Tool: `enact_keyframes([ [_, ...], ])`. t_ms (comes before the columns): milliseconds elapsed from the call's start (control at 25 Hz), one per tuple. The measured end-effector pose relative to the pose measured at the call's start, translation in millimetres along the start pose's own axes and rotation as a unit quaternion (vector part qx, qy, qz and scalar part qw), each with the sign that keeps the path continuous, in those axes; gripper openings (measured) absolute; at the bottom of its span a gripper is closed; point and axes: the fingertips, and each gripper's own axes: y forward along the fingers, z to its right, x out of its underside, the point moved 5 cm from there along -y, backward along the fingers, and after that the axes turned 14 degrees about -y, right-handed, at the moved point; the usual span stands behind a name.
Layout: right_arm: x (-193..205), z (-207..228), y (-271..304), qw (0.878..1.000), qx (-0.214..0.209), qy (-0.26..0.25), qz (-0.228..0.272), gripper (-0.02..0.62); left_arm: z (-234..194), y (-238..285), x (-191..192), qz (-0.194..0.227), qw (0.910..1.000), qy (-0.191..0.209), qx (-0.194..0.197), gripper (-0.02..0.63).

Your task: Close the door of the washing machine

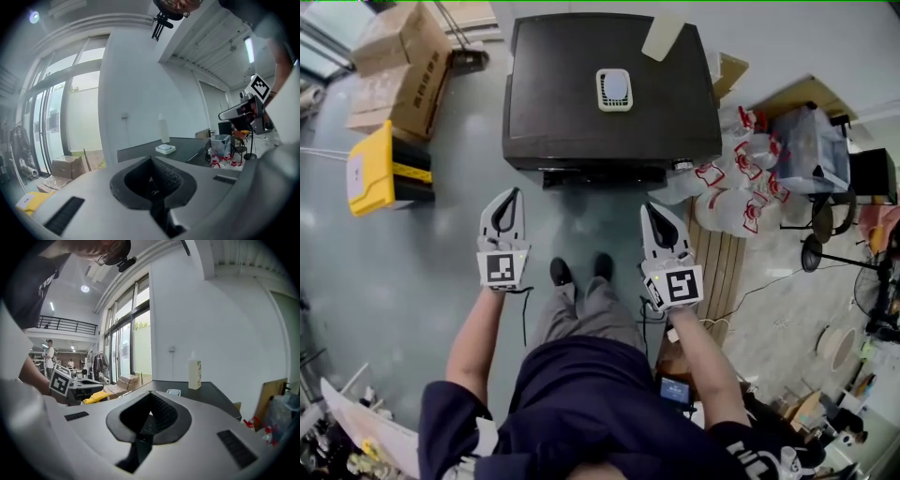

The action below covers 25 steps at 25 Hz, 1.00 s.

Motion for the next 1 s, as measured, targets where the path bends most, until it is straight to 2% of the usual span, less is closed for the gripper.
enact_keyframes([
  [400,-45.3,27.2,-8.9,0.999,0.031,-0.03,0.033,0.02,7.1,-22.9,-77.0,0.064,0.9979,-0.011,-0.006,0.024],
  [800,-91.9,39.3,-18.4,0.995,0.045,-0.05,0.069,0.02,12.3,-45.2,-127.3,0.109,0.9935,-0.029,-0.013,0.025],
  [1000,-116.0,44.8,-26.9,0.993,0.05,-0.06,0.091,0.02,13.9,-55.9,-152.8,0.133,0.9906,-0.026,-0.017,0.025],
])
